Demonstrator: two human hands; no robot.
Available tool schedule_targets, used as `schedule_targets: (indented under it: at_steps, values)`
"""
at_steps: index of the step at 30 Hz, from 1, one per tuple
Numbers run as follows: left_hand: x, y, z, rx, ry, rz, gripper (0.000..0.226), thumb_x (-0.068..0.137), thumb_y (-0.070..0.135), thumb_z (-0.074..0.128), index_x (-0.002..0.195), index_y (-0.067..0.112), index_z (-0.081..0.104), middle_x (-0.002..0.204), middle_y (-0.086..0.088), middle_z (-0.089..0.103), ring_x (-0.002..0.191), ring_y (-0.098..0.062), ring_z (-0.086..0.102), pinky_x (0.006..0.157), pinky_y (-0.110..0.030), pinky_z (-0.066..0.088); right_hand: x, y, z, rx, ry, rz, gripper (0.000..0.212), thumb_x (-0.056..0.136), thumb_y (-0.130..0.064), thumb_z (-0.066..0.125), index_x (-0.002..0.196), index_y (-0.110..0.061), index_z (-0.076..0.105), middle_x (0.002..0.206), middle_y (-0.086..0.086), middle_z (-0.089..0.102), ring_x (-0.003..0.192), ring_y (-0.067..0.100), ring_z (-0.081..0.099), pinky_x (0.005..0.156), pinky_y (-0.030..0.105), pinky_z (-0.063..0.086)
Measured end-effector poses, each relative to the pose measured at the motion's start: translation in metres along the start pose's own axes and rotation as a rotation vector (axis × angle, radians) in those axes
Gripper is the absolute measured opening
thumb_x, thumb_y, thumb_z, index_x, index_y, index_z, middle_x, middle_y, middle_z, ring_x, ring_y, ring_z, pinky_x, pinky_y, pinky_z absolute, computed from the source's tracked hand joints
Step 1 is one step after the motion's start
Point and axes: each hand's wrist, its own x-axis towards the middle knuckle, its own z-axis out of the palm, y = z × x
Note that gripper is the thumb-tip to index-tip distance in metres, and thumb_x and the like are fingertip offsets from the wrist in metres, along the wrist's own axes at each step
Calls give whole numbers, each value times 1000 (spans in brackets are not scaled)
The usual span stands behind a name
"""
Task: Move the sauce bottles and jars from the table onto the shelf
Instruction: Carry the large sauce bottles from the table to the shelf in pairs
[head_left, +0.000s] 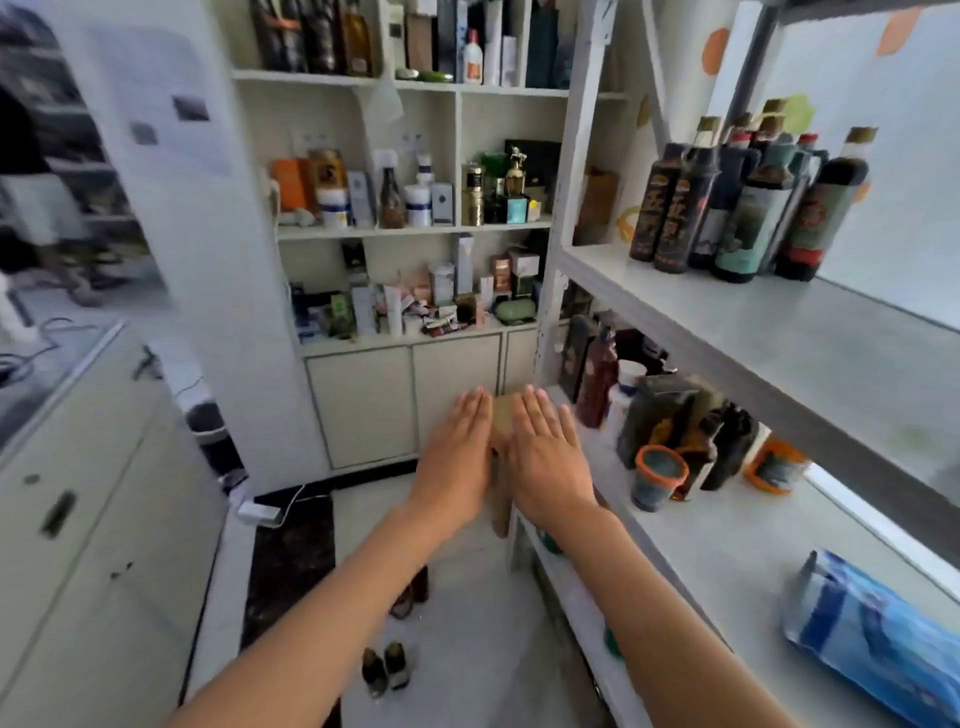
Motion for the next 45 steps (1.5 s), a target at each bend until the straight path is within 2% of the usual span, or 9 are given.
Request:
schedule_targets:
  at_steps: [7, 15, 20, 25, 28, 32, 36, 41, 45]
  values:
    - [-137, -87, -39, 106, 83, -209, 60, 105, 18, 28, 154, 14, -6, 163, -3, -11, 149, -15, -14, 121, -33, -2, -59, -131, 24, 197, 14, -309, 55, 107, -32, 16, 156, -10, 4, 165, 6, -2, 151, 15, -11, 122, 36, -10]
    - [-321, -208, -107, 64, 232, -579, 54, 106, 22, 23, 155, 14, 0, 163, -1, -2, 149, -14, -8, 123, -35, 4, -133, -324, 52, 304, 26, -712, 61, 102, -35, 10, 155, -7, 17, 163, 8, 12, 151, 17, 1, 123, 38, -1]
    - [-463, -271, -156, 62, 324, -764, 55, 106, 20, 24, 155, 14, 0, 163, 0, -3, 150, -13, -7, 123, -35, 4, -201, -463, 67, 376, -30, -879, 61, 101, -36, 12, 155, -7, 21, 162, 10, 16, 151, 17, 4, 123, 35, -4]
    - [-613, -328, -193, 32, 430, -963, 54, 106, 25, 24, 156, 15, 6, 162, 4, 0, 149, -9, -6, 122, -35, 6, -284, -606, 88, 461, -159, -1065, 68, 98, -40, 6, 155, -7, 18, 163, 7, 11, 150, 13, -1, 123, 34, -3]
    - [-696, -360, -204, 31, 486, -1079, 54, 106, 24, 27, 155, 16, 8, 163, 2, 2, 149, -8, -5, 122, -38, 10, -333, -686, 96, 479, -211, -1172, 61, 102, -38, 10, 156, -8, 16, 164, 8, 9, 150, 12, -2, 122, 32, -4]
    - [-774, -389, -216, 8, 543, -1192, 54, 106, 26, 26, 156, 18, 6, 163, 5, 0, 147, -5, -9, 122, -35, 8, -381, -766, 106, 535, -308, -1254, 54, 107, -28, 27, 156, -8, 17, 164, 8, 11, 151, 15, 2, 122, 30, -4]
    - [-822, -419, -225, -13, 575, -1288, 54, 106, 27, 25, 156, 19, 5, 162, 7, 1, 144, -2, -11, 122, -35, 8, -402, -825, 122, 535, -367, -1265, 54, 107, -30, 24, 157, -12, 13, 164, 4, 10, 151, 12, 1, 122, 28, -3]
    - [-836, -464, -231, -51, 596, -1342, 54, 106, 27, 26, 156, 20, 6, 163, 5, 3, 148, -6, -5, 122, -34, 9, -387, -871, 143, 549, -426, -1223, 53, 107, -29, 27, 156, -12, 16, 164, 4, 12, 151, 13, 6, 122, 28, 2]
    - [-823, -509, -236, -94, 618, -1361, 54, 106, 26, 28, 155, 17, 9, 163, 2, 7, 149, -9, -2, 122, -34, 9, -358, -906, 168, 583, -490, -1143, 53, 107, -29, 27, 156, -12, 19, 164, 4, 14, 151, 14, 8, 123, 32, 8]
